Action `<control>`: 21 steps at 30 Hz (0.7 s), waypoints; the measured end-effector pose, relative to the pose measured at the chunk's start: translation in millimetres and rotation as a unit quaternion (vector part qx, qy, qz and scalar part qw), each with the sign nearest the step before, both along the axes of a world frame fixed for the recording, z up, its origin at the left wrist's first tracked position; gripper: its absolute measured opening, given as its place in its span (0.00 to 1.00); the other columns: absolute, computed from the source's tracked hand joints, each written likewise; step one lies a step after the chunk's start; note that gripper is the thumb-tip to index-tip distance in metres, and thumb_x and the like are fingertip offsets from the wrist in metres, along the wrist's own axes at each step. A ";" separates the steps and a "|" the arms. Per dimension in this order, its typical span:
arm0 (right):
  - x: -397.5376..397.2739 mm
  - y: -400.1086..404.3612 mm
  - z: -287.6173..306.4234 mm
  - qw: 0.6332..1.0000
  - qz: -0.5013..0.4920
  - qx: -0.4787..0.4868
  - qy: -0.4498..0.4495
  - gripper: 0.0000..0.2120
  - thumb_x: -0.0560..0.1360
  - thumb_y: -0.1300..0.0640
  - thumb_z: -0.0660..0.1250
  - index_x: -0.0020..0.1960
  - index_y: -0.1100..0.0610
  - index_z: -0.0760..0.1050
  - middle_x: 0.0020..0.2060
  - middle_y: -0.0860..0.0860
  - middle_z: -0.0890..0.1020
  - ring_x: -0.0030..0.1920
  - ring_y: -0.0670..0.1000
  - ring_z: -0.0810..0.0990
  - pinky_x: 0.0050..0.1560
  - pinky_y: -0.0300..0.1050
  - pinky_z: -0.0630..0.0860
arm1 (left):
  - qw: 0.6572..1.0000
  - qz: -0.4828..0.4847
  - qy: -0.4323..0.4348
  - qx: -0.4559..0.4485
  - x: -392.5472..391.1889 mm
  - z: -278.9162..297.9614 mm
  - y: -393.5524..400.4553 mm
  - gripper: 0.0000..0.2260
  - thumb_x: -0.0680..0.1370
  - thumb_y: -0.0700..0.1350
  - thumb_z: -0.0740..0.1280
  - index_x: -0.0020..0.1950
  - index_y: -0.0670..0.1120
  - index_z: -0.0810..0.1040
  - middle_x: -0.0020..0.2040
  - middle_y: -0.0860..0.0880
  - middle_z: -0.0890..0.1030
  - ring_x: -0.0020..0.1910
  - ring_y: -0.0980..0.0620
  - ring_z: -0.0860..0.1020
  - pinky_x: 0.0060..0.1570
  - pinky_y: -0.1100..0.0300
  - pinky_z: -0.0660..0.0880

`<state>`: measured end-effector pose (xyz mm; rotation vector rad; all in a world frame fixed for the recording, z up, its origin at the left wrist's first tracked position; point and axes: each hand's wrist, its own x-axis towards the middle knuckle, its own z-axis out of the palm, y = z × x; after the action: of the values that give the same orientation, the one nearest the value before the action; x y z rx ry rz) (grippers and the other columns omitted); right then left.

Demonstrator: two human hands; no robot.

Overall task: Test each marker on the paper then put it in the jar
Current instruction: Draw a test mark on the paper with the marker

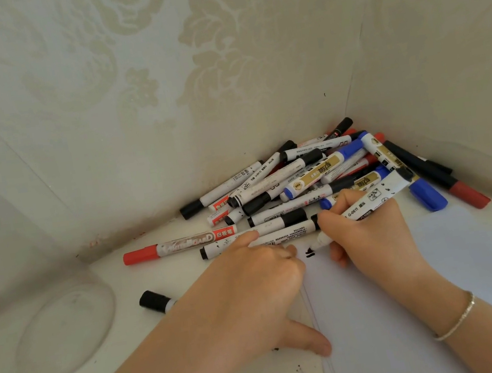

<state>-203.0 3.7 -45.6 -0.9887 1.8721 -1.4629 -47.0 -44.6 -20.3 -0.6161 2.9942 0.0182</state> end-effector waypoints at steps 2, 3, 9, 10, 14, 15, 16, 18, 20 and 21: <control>1.0 0.2 0.3 1.000 0.005 -0.003 -0.004 0.07 0.71 0.67 0.66 0.39 0.71 0.71 0.25 0.64 0.76 0.22 0.49 0.72 0.23 0.37 0.72 | 1.000 -0.001 0.000 -0.001 -0.3 0.0 -0.3 0.37 0.67 0.74 0.62 0.65 0.48 0.74 0.69 0.53 0.72 0.67 0.55 0.69 0.72 0.60 0.47; 1.1 0.4 -0.1 1.000 0.005 -0.004 -0.005 0.08 0.72 0.67 0.66 0.39 0.71 0.71 0.25 0.65 0.76 0.21 0.49 0.72 0.23 0.37 0.72 | 1.000 -0.002 -0.002 -0.002 -0.2 -0.1 -0.5 0.37 0.67 0.74 0.62 0.65 0.48 0.74 0.68 0.53 0.72 0.67 0.56 0.69 0.72 0.60 0.47; -0.1 0.1 -1.7 1.000 0.000 -0.008 -0.007 0.08 0.72 0.66 0.66 0.40 0.72 0.71 0.24 0.62 0.75 0.20 0.47 0.71 0.22 0.37 0.71 | 1.000 -0.005 -0.009 -0.005 -1.0 0.3 -0.9 0.37 0.67 0.74 0.61 0.65 0.48 0.73 0.69 0.53 0.71 0.67 0.56 0.69 0.72 0.59 0.46; 0.5 -0.2 -1.6 1.000 -0.005 -0.010 -0.001 0.08 0.71 0.66 0.66 0.40 0.72 0.71 0.24 0.64 0.75 0.20 0.47 0.71 0.23 0.37 0.71 | 1.000 -0.003 -0.009 -0.004 -1.1 0.2 -0.9 0.37 0.67 0.74 0.61 0.65 0.48 0.74 0.68 0.54 0.72 0.67 0.56 0.69 0.72 0.59 0.46; -1.0 -1.3 -2.4 1.000 -0.010 -0.001 0.010 0.09 0.71 0.66 0.65 0.40 0.73 0.69 0.26 0.66 0.72 0.21 0.48 0.70 0.23 0.39 0.70 | 1.000 0.000 -0.011 -0.005 -1.0 0.0 -0.5 0.37 0.66 0.74 0.62 0.64 0.48 0.74 0.67 0.54 0.73 0.66 0.55 0.70 0.72 0.58 0.46; -2.0 -1.5 -3.5 1.000 -0.008 0.003 0.009 0.09 0.71 0.66 0.65 0.40 0.73 0.68 0.26 0.63 0.71 0.21 0.48 0.69 0.23 0.40 0.69 | 1.000 0.000 -0.010 -0.005 -1.0 -0.1 -0.7 0.37 0.66 0.74 0.62 0.65 0.48 0.74 0.67 0.54 0.73 0.66 0.55 0.70 0.72 0.59 0.46; -2.8 -1.8 -4.8 1.000 -0.006 0.005 0.007 0.09 0.71 0.67 0.65 0.40 0.73 0.68 0.26 0.61 0.71 0.21 0.49 0.69 0.24 0.41 0.68 | 1.000 0.000 -0.010 -0.004 -1.0 -0.3 -0.9 0.37 0.66 0.74 0.62 0.65 0.48 0.74 0.67 0.54 0.73 0.66 0.56 0.70 0.72 0.59 0.46; -3.9 -1.4 -5.3 1.000 -0.007 -0.001 -0.003 0.09 0.71 0.67 0.65 0.40 0.73 0.68 0.26 0.60 0.70 0.22 0.49 0.68 0.24 0.41 0.67 | 1.000 -0.004 -0.011 -0.005 -1.1 -0.6 -1.2 0.37 0.67 0.74 0.62 0.65 0.49 0.74 0.68 0.54 0.72 0.67 0.56 0.70 0.72 0.59 0.45; -4.5 0.7 -2.9 0.999 -0.023 -0.031 -0.034 0.08 0.71 0.68 0.65 0.38 0.72 0.69 0.24 0.59 0.71 0.21 0.48 0.68 0.23 0.39 0.67 | 1.000 -0.005 -0.013 0.001 -1.3 -0.3 -1.2 0.37 0.67 0.74 0.61 0.65 0.49 0.74 0.68 0.54 0.72 0.67 0.56 0.69 0.72 0.59 0.46; -6.0 2.1 -0.9 0.996 -0.043 -0.057 -0.054 0.08 0.72 0.68 0.65 0.37 0.70 0.70 0.23 0.58 0.71 0.21 0.47 0.68 0.22 0.38 0.67 | 1.000 -0.004 -0.016 0.006 -0.5 -0.2 -1.4 0.37 0.67 0.74 0.61 0.65 0.48 0.74 0.68 0.54 0.72 0.67 0.56 0.69 0.72 0.59 0.46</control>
<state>-209.0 5.8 -46.5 -0.8726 1.7902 -1.6559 -47.6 -46.0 -20.5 -0.5972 2.9629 0.0244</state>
